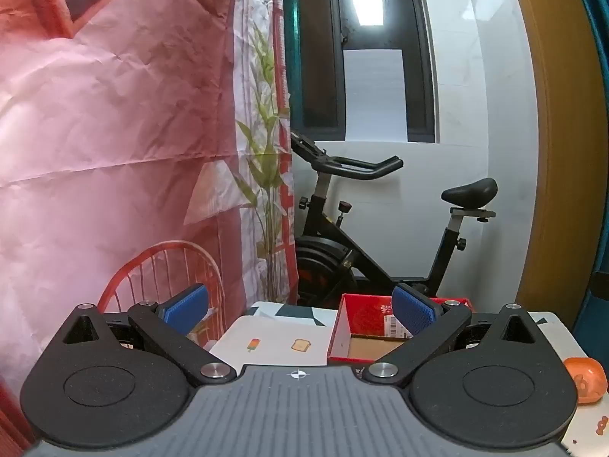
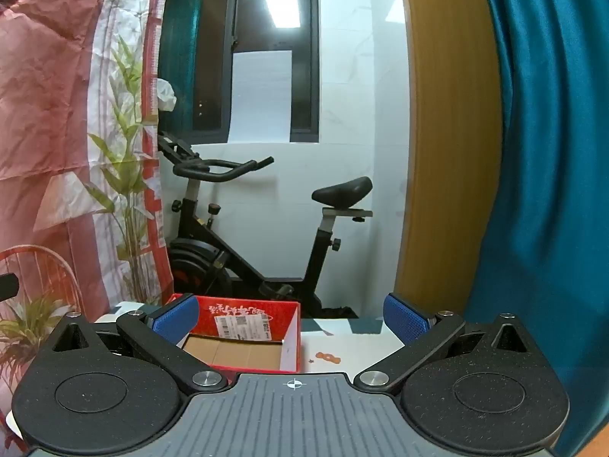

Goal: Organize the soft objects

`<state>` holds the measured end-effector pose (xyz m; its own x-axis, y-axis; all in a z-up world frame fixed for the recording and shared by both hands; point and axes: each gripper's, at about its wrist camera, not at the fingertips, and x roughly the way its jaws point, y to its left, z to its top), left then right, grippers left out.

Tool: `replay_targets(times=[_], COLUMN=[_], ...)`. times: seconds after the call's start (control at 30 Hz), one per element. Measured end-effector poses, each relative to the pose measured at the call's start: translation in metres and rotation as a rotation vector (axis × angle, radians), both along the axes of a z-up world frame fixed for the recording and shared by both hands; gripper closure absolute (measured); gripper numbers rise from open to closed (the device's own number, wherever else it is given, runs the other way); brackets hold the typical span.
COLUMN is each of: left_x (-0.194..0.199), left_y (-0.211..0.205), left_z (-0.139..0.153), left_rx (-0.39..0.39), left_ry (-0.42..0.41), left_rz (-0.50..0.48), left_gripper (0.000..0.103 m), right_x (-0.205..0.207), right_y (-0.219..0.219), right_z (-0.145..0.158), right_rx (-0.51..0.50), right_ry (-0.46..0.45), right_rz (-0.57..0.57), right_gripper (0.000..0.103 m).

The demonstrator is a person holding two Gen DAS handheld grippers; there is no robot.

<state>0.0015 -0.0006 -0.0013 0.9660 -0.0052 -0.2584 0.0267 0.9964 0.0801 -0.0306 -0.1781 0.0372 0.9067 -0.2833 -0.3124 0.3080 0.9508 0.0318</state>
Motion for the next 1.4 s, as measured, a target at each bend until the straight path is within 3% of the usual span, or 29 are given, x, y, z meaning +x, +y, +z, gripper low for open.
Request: replay_targets(times=[1.4], left_x=[-0.0028], left_y=[0.0007], left_z=[-0.0067], left_rx=[0.002], left_ry=[0.011], left_rz=[-0.005], left_gripper=[0.000], right_x=[0.0021], right_y=[-0.0013], right_z=[-0.0025], right_rx=[0.003], right_ry=[0.010], right_rz=[-0.002], right_gripper=[0.000])
